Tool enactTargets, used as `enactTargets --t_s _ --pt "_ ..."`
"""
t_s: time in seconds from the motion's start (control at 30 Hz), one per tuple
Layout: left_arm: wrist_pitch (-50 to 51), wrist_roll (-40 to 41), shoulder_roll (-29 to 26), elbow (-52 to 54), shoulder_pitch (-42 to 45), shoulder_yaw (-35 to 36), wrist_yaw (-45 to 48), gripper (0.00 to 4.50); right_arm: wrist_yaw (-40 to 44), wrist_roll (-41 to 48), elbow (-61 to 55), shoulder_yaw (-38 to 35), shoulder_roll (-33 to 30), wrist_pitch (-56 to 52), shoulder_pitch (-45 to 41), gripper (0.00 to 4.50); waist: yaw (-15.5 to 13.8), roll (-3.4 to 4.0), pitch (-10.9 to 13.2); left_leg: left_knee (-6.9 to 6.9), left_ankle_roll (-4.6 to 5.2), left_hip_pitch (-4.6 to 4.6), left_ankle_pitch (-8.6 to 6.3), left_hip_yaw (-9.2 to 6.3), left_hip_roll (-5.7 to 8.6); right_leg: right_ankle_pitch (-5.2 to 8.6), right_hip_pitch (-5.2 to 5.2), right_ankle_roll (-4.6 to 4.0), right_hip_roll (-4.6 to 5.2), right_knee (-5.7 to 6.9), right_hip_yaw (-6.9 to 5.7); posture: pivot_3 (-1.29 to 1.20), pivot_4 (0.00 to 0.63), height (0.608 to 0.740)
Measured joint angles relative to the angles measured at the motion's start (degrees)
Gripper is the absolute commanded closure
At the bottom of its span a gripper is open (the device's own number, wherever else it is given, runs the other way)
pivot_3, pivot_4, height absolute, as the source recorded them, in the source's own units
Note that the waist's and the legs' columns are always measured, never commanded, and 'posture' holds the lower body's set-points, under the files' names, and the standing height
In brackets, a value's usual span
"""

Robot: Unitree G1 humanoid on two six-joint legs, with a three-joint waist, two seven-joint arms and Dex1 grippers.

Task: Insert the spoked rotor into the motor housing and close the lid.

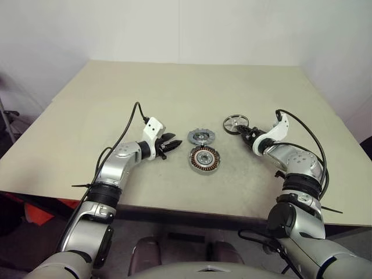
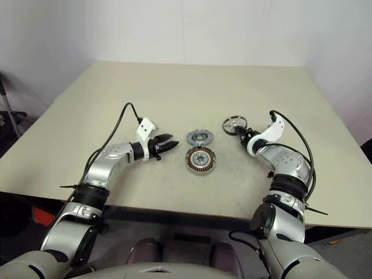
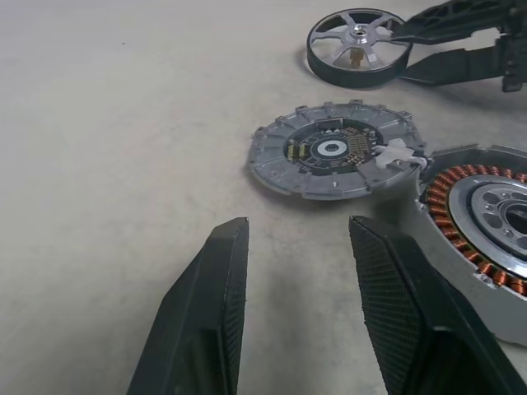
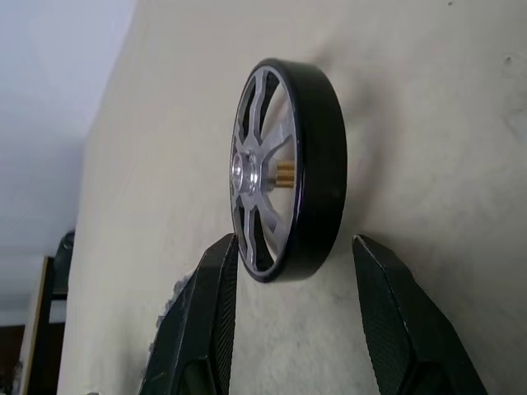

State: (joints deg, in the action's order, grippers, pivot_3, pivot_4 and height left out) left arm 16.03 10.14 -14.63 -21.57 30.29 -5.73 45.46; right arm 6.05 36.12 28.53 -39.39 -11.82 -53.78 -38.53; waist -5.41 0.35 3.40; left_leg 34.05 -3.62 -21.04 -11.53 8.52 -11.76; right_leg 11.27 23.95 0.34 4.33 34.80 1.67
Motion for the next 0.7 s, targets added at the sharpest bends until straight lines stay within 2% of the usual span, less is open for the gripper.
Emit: enactTargets --t_s 0.07,0.2,0.3,0.47,0.53,0.6,0.7 --pt "0.0 -0.1 0.0 0.1 0.0 -0.1 0.0 2.44 -0.3 0.0 1.2 0.1 -0.1 1.4 -0.2 2.64 0.0 0.0 0.0 0.0 -0.03 0.01 0.02 0.0 0.0 -0.01 -0.01 -0.02 0.0 0.0 0.0 0.0 0.0 0.74" --pt "-0.1 -0.1 0.0 0.2 -0.3 -0.4 0.0 2.44 -0.4 0.4 2.0 0.2 -0.3 2.0 -0.2 2.64 0.0 0.0 0.0 0.0 -0.03 0.01 0.02 0.0 0.0 -0.01 -0.01 -0.02 0.0 0.01 -0.01 0.0 0.0 0.74" --pt "-0.1 -0.2 0.0 0.3 -0.5 -0.6 -0.1 2.44 -0.9 1.0 2.4 0.2 -0.4 2.4 -0.2 3.2 0.0 0.0 0.0 0.0 -0.03 -0.01 0.02 0.0 0.0 -0.01 0.0 -0.02 0.0 0.0 -0.01 0.0 0.0 0.74" --pt "-0.2 -0.3 -0.1 0.4 -0.7 -0.8 -0.1 2.44 -2.0 2.1 2.5 -0.2 -0.6 2.4 -0.5 3.2 0.0 -0.01 0.0 -0.01 -0.03 -0.03 0.02 0.0 0.0 -0.01 0.01 -0.02 0.0 0.0 -0.01 0.0 0.0 0.74" --pt "-0.4 -0.3 -0.1 0.4 -0.8 -0.8 -0.1 2.44 -2.4 2.6 2.5 -0.5 -0.6 2.4 -0.5 3.54 0.0 -0.01 0.0 -0.02 -0.03 -0.04 0.02 0.0 -0.01 -0.01 0.01 -0.02 0.0 -0.02 -0.02 0.0 0.0 0.74" --pt "-0.5 -0.3 -0.1 0.4 -0.8 -0.8 -0.1 2.44 -2.4 3.8 2.4 -0.5 -0.8 2.2 -0.6 4.09 0.0 -0.02 0.0 -0.02 -0.03 -0.03 0.02 0.0 0.0 -0.01 0.0 -0.02 0.0 -0.03 -0.02 0.0 0.0 0.74" --pt "-0.5 -0.4 -0.1 0.4 -0.8 -0.9 -0.1 2.44 -3.0 5.0 2.2 -0.9 -1.0 1.4 -0.6 4.16 -0.1 -0.02 0.0 -0.02 -0.03 -0.03 0.02 0.0 -0.01 -0.01 0.01 -0.02 0.0 -0.02 -0.02 0.0 0.0 0.74"
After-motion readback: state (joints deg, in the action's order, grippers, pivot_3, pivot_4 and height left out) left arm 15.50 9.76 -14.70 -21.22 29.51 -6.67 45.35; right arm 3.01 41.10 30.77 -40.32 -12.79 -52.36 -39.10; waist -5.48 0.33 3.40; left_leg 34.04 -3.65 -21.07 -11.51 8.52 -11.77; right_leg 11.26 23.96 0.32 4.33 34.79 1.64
